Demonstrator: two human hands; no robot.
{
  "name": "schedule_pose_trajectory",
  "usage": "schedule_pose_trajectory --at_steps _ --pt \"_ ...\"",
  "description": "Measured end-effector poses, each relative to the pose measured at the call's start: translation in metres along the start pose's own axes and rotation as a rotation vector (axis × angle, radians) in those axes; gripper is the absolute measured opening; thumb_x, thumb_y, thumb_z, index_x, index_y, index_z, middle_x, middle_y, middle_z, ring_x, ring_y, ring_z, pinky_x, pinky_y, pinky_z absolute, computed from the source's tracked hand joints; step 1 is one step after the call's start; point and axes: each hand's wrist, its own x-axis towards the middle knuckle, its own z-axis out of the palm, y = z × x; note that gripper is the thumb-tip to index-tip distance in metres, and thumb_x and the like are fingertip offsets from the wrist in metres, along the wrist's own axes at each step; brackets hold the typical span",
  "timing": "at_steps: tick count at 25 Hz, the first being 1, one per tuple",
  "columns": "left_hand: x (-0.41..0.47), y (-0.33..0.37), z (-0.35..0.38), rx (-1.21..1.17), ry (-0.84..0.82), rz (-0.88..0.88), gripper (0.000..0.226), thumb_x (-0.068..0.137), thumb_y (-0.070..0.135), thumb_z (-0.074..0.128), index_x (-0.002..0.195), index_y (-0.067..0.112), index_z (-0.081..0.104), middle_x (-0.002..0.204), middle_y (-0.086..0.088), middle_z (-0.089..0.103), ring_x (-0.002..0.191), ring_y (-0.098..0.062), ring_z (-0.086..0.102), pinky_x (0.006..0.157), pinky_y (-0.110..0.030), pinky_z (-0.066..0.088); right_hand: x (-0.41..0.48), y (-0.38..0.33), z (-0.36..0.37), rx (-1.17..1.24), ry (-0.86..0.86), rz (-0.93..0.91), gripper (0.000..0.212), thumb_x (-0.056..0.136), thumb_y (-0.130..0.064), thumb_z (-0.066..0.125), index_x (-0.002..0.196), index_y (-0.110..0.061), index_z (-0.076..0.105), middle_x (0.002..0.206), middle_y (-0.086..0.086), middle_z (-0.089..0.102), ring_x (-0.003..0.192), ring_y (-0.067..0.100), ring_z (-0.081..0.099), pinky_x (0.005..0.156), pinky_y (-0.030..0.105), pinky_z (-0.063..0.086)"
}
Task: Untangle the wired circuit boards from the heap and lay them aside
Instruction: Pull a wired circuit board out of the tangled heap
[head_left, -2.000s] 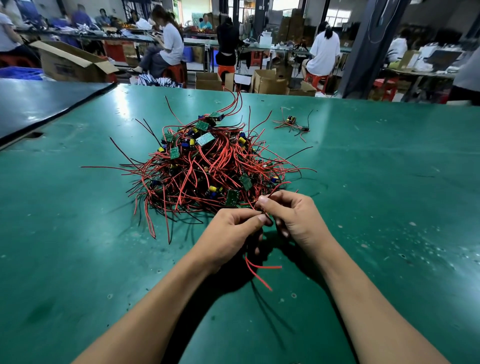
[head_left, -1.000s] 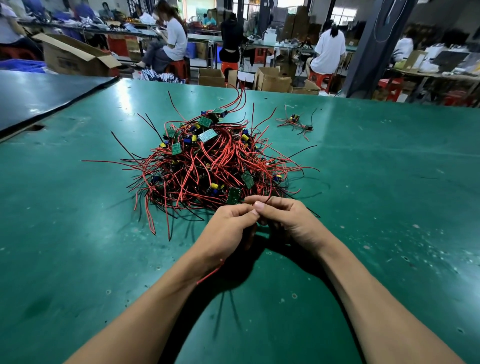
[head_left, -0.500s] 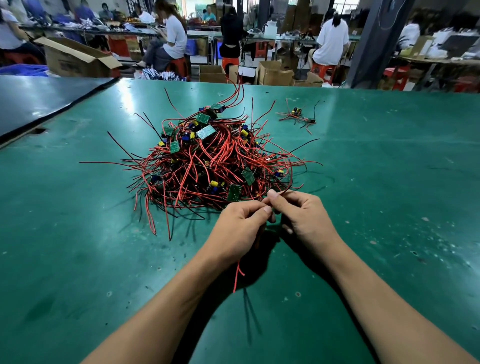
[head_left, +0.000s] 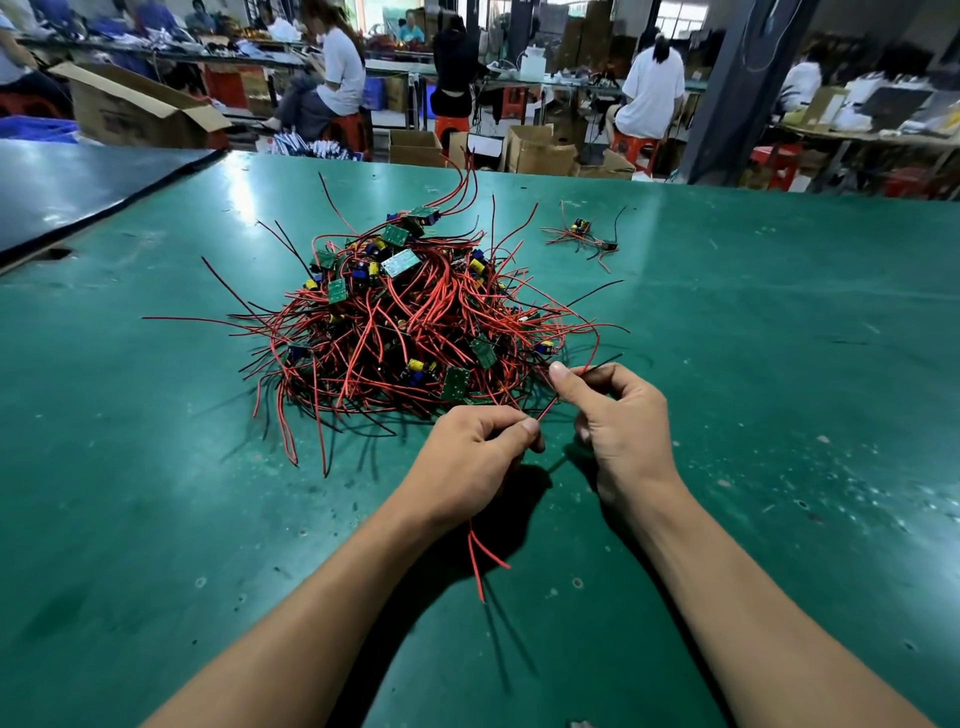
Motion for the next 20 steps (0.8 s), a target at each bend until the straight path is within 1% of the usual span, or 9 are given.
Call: schedule_pose_trajectory --at_steps 4,6,9,10,12,14,16,18,20 --pt "0.0 0.0 -0.002 -0.034 0.019 -0.021 0.028 0.096 0.016 0.056 0.071 0.012 0.067 0.052 -0.006 0.052 0.043 -0.021 0.046 0.049 -0.029 0.037 -0.005 -0.002 0.0 0.061 -0.094 0.22 0.035 0.071 -0.04 0.086 0.06 -0.024 0.057 0.042 -0.001 0.033 0.033 0.011 0.021 0.044 0.018 0.014" --pt "-0.001 0.0 -0.001 -0.056 0.055 -0.001 0.024 0.096 0.017 0.057 0.076 0.011 0.069 0.053 -0.008 0.054 0.044 -0.021 0.047 0.049 -0.03 0.038 -0.008 -0.003 -0.001 0.044 -0.161 0.3 0.037 0.065 -0.048 0.085 0.06 -0.025 0.056 0.042 -0.001 0.033 0.032 0.011 0.021 0.045 0.015 0.016" --pt "-0.002 0.0 0.001 0.004 0.099 0.079 0.025 0.098 0.02 0.056 0.081 0.007 0.07 0.051 0.003 0.047 0.046 -0.012 0.037 0.048 -0.025 0.03 -0.013 -0.004 0.001 0.022 -0.258 0.33 0.037 0.068 -0.046 0.085 0.063 -0.023 0.056 0.043 -0.003 0.038 0.031 0.01 0.026 0.041 0.014 0.022" --pt "-0.001 0.0 0.0 0.029 0.116 0.098 0.025 0.099 0.019 0.056 0.082 0.007 0.071 0.049 0.01 0.046 0.046 -0.007 0.036 0.048 -0.024 0.029 -0.014 -0.004 0.003 0.012 -0.271 0.326 0.036 0.071 -0.045 0.084 0.063 -0.023 0.057 0.044 -0.003 0.04 0.031 0.01 0.027 0.04 0.014 0.022" --pt "-0.001 0.0 -0.001 0.068 0.144 0.119 0.022 0.098 0.015 0.057 0.084 0.008 0.073 0.046 0.017 0.05 0.046 0.002 0.04 0.049 -0.014 0.03 -0.017 -0.003 0.004 -0.017 -0.298 0.3 0.026 0.077 -0.041 0.081 0.069 -0.024 0.064 0.049 -0.004 0.046 0.035 0.009 0.032 0.038 0.015 0.024" --pt "-0.002 0.001 -0.002 0.068 0.143 0.121 0.021 0.097 0.013 0.057 0.083 0.011 0.072 0.047 0.022 0.053 0.047 0.006 0.044 0.05 -0.008 0.031 -0.018 -0.006 0.004 -0.011 -0.363 0.258 0.013 0.085 -0.035 0.076 0.087 -0.022 0.075 0.061 -0.007 0.059 0.041 0.004 0.041 0.036 0.016 0.029" --pt "-0.003 0.001 -0.002 0.052 0.12 0.112 0.024 0.097 0.014 0.058 0.077 0.013 0.071 0.048 0.019 0.052 0.048 0.003 0.042 0.051 -0.013 0.032 -0.018 -0.007 0.002 -0.055 -0.39 0.171 0.014 0.09 -0.026 0.072 0.095 -0.014 0.078 0.062 -0.01 0.064 0.044 -0.001 0.045 0.039 0.012 0.034" --pt "-0.003 0.001 -0.002 0.057 0.104 0.095 0.027 0.097 0.018 0.059 0.073 0.013 0.07 0.05 0.011 0.044 0.05 -0.007 0.035 0.052 -0.025 0.028 -0.017 -0.006 0.002 -0.156 -0.287 0.017 0.008 0.089 -0.018 0.075 0.086 -0.01 0.076 0.049 -0.013 0.058 0.039 -0.002 0.046 0.042 0.006 0.033" --pt "-0.002 0.0 -0.003 0.065 0.099 0.088 0.028 0.096 0.021 0.06 0.072 0.012 0.07 0.052 0.006 0.038 0.051 -0.011 0.031 0.052 -0.029 0.024 -0.013 -0.004 0.002 -0.231 -0.153 -0.059 0.012 0.086 -0.021 0.079 0.078 -0.013 0.073 0.042 -0.015 0.051 0.036 0.0 0.044 0.043 0.007 0.032"
